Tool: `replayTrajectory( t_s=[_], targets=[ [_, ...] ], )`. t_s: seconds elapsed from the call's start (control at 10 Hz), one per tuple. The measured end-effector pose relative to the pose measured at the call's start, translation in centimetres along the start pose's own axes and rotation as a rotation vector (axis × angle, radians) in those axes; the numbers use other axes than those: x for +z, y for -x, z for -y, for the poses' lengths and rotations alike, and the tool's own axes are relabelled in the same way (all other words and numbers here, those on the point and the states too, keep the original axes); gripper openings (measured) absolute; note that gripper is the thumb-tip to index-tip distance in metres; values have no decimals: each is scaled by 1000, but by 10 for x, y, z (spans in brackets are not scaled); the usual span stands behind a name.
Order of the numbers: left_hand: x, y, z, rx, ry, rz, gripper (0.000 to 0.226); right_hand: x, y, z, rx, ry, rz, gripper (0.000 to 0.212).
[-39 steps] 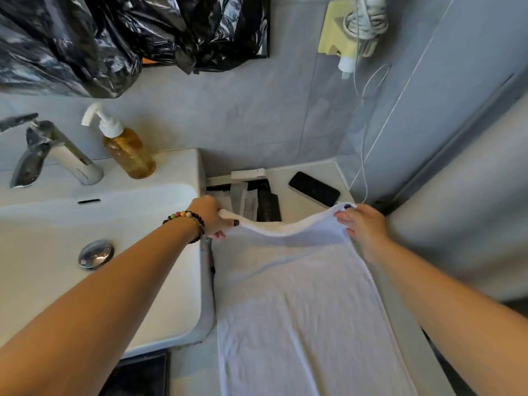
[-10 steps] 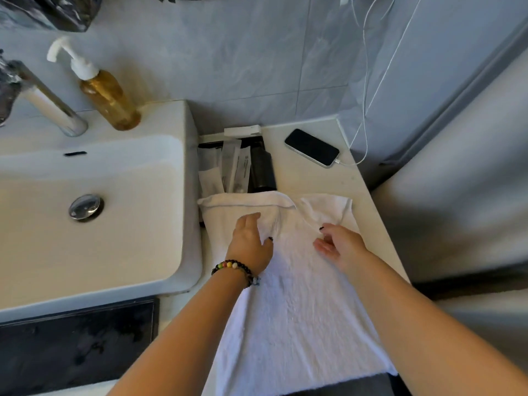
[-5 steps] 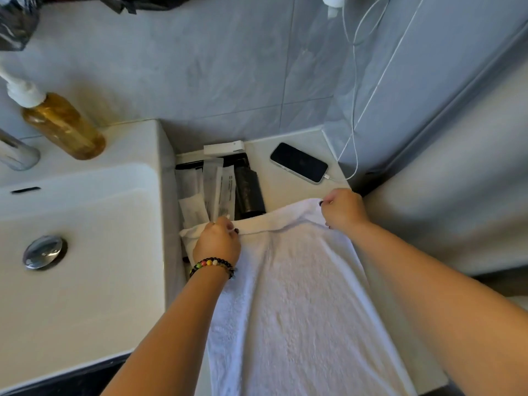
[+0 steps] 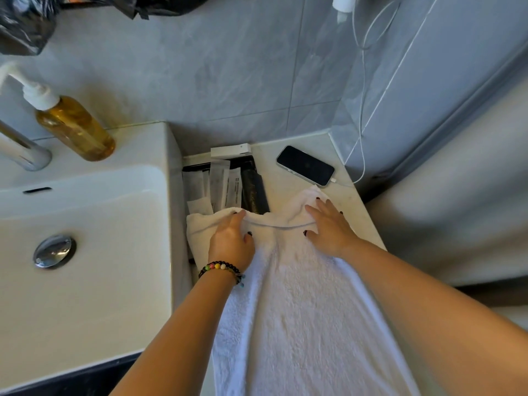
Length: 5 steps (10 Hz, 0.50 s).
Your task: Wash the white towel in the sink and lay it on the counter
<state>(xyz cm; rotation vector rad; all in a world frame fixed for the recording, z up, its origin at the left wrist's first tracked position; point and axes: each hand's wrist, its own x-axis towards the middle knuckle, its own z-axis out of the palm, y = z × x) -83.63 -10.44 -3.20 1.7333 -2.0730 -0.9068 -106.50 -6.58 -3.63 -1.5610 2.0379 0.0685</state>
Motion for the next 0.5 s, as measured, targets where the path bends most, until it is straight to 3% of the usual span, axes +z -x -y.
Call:
replayTrajectory(
  t_s=[0.3, 0.5],
  targets=[
    [-13, 37, -2, 10, -30, 67, 54, 6, 60, 10, -100, -182, -64, 65],
    [-37, 98, -18, 113, -134, 80, 57, -5, 123, 24, -153, -197, -75, 65]
  ],
)
